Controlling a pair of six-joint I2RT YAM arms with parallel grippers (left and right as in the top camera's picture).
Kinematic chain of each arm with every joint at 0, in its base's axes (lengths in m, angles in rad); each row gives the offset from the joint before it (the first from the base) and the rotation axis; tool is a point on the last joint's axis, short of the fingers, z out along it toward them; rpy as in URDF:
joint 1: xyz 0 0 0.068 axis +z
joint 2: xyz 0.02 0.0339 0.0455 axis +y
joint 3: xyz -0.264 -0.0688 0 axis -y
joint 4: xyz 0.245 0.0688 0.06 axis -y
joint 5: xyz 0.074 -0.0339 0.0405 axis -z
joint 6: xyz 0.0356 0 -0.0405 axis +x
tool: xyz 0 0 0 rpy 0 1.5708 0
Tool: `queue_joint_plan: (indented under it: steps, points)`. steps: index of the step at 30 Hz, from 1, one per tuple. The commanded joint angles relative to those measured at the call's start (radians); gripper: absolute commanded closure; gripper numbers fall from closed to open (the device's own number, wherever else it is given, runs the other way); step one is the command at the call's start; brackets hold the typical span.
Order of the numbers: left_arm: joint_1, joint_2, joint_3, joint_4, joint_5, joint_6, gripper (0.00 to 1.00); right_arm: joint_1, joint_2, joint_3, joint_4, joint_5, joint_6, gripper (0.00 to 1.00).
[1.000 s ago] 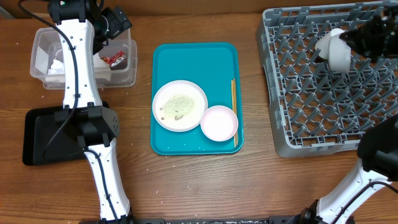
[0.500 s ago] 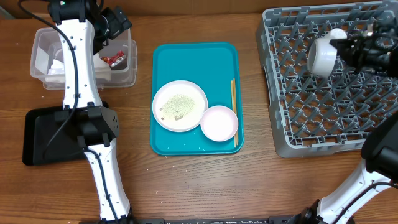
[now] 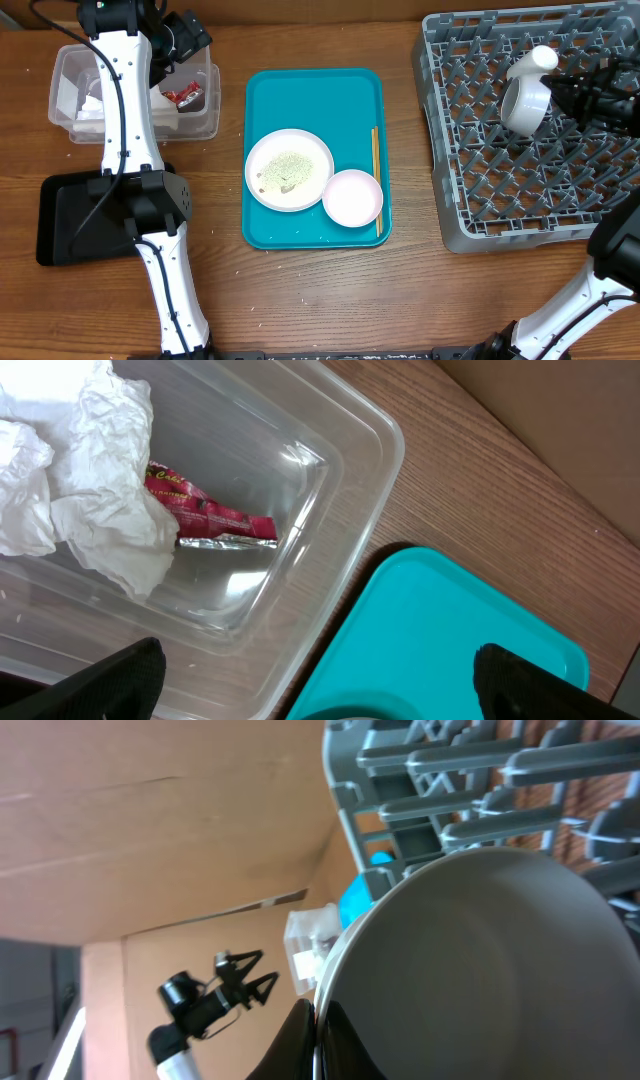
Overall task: Sort waste into correct bins and load items into the dishwasher
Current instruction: 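Lower the grey bowl into the rack and open the right gripper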
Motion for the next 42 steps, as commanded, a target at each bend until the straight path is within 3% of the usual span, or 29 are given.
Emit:
queue_joint_plan:
  steps: [1, 7, 12, 16, 18, 22, 27, 32, 42]
  points:
    - [0.000, -0.021, 0.004, 0.001, 0.007, -0.006, 0.00, 0.000, -0.018, -0.001, 0.005, 0.092, 0.006, 0.96]
    - [0.000, -0.021, 0.004, 0.001, 0.007, -0.006, 0.00, -0.041, -0.018, 0.001, 0.067, 0.285, 0.077, 0.92]
    - [0.000, -0.021, 0.004, 0.001, 0.007, -0.006, 0.00, -0.105, -0.018, 0.025, 0.090, 0.311, 0.076, 0.85]
    - [0.000, -0.021, 0.004, 0.001, 0.007, -0.005, 0.00, -0.143, -0.019, 0.064, 0.064, 0.397, 0.076, 0.62]
    - [0.000, -0.021, 0.004, 0.001, 0.007, -0.006, 0.00, -0.155, -0.021, 0.089, 0.027, 0.447, 0.076, 0.57]
    - [0.000, -0.021, 0.004, 0.001, 0.007, -0.006, 0.00, -0.151, -0.038, 0.105, -0.022, 0.497, 0.055, 0.57]
    - [0.000, -0.021, 0.004, 0.001, 0.007, -0.006, 0.00, -0.088, -0.057, 0.105, -0.111, 0.499, -0.078, 0.59]
    - [0.000, -0.021, 0.004, 0.001, 0.007, -0.006, 0.00, 0.006, -0.058, 0.105, -0.183, 0.519, -0.172, 0.72]
    - [0.000, -0.021, 0.004, 0.001, 0.007, -0.006, 0.00, 0.256, -0.165, 0.105, -0.187, 0.597, -0.248, 0.65]
